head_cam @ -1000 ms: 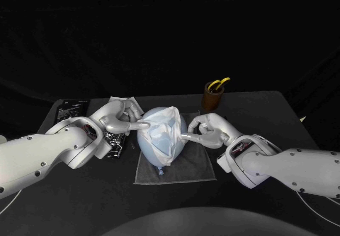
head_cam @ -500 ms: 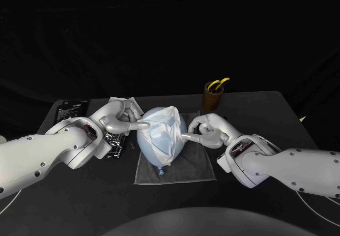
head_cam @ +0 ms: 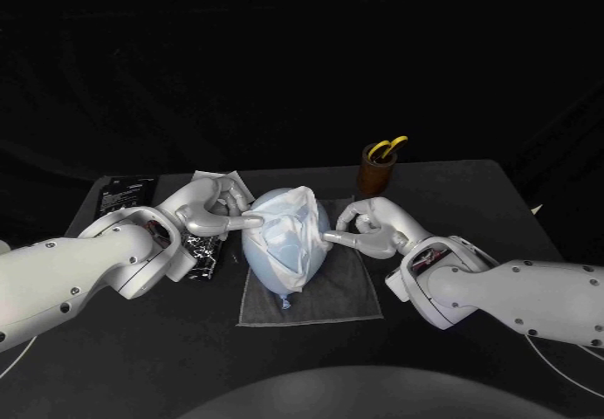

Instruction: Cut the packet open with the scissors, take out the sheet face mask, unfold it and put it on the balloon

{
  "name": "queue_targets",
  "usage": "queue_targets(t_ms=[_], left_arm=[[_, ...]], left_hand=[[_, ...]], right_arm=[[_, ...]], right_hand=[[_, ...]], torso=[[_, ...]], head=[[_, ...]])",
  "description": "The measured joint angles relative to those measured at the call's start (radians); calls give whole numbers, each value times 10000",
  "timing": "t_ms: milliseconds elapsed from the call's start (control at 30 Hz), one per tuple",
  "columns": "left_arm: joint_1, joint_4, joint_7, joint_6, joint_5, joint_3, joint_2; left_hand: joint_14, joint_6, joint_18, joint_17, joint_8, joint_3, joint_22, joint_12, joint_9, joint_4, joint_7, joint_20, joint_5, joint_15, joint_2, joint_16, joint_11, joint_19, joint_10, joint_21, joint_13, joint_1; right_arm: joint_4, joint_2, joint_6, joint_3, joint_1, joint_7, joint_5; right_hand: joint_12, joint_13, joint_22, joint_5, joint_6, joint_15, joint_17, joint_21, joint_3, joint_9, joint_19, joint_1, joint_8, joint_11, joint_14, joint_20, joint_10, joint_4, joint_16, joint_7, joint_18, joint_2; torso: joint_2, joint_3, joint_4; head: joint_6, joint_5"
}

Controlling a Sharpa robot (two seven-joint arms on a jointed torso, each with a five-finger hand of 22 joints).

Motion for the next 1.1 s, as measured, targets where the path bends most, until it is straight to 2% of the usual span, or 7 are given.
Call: queue_targets(t_ms=[567, 700, 767, 800, 933, 1033, 1100], left_arm=[[1, 4, -79, 40, -41, 0, -3], [1, -4, -92, 47, -44, 1, -2], [1, -7, -97, 49, -44, 1, -1], [1, -7, -99, 51, -45, 1, -1], [1, -10, -106, 56, -46, 1, -1], [1, -13, -110, 62, -47, 1, 0], [1, -13, -112, 66, -48, 1, -1]], left_hand=[[20, 1, -3, 47, 17, -1, 32, -1, -2, 1, -1, -22, 0, -21, -1, 40, 1, 22, 1, -2, -1, 83], [35, 1, -4, 47, 39, -1, 39, -1, -3, 1, -1, -36, 0, -35, -1, 40, 1, 36, 1, -2, -1, 82], [35, 1, -4, 47, 39, -1, 39, -1, -3, 1, -1, -36, 0, -35, -1, 39, 1, 36, 1, -2, -1, 82], [34, 1, -5, 47, 40, -2, 39, -2, -3, 1, -1, -36, 0, -35, -1, 39, 1, 36, 1, -2, -1, 83], [70, 1, -5, 56, 40, 26, 66, 36, -3, 29, -1, -36, 0, 0, -1, 39, 1, 36, 1, 51, -1, 82], [70, 1, -6, 89, 39, 26, 88, 39, -4, 29, -1, -36, 0, 1, -1, 39, 2, 36, 1, 67, -5, 82], [70, 1, -7, 94, 40, 26, 100, 39, -5, 29, -1, -36, 0, 0, -1, 39, 2, 36, 1, 67, -11, 82]], right_arm=[[-173, -1, -471, 55, 0, -162, -28], [-93, -86, -467, 56, 1, -24, 20], [-14, -123, -430, 56, 2, 121, 50], [40, -137, -388, 56, 2, 230, 65], [235, -167, -225, 52, -16, 537, 19], [353, -211, -129, 38, -70, 652, -150], [388, -238, -97, 37, -86, 688, -282]], right_hand=[[104, 36, 8, 0, -58, -52, 5, 94, 36, -148, 1, 377, -1, -37, 12, -32, 1, -36, -7, -58, -1, 480], [-150, 49, 8, 0, -252, -67, 0, 94, 213, -342, 0, 836, -216, -40, -5, -32, 1, -213, -10, -11, 0, 414], [-305, 48, 8, 0, -511, -38, -2, 58, 340, -705, 1, 1008, -748, -3, 14, -31, 17, -250, -24, 187, -2, 244], [-326, 48, 8, 0, -668, 67, -3, 58, 401, -939, -1, 1239, -1125, 137, 13, -22, 13, -286, -31, 345, -2, 253], [-338, 49, 7, 0, -651, 452, -3, 138, 628, -1922, 15, 1853, -2662, 616, 12, 341, 1, -459, -13, 770, -13, 162], [-269, 48, 6, 0, -498, 487, -2, 211, 695, -2273, 23, 2009, -3198, 665, 44, 419, 16, -471, 0, 903, -14, 135], [-224, 48, 5, 0, -284, 489, -1, 262, 770, -2445, 23, 2035, -3433, 666, 43, 420, 16, -512, 0, 899, -13, 110]], torso=[[-2, 1, 0], [-5, -3, 0], [-4, -5, -1], [-4, -5, -2], [-5, -6, -5], [-7, -6, -8], [-8, -6, -3]], head=[[-36, -69], [-26, -79], [-20, -83], [-19, -85], [-17, -91], [-17, -97], [-17, -100]])
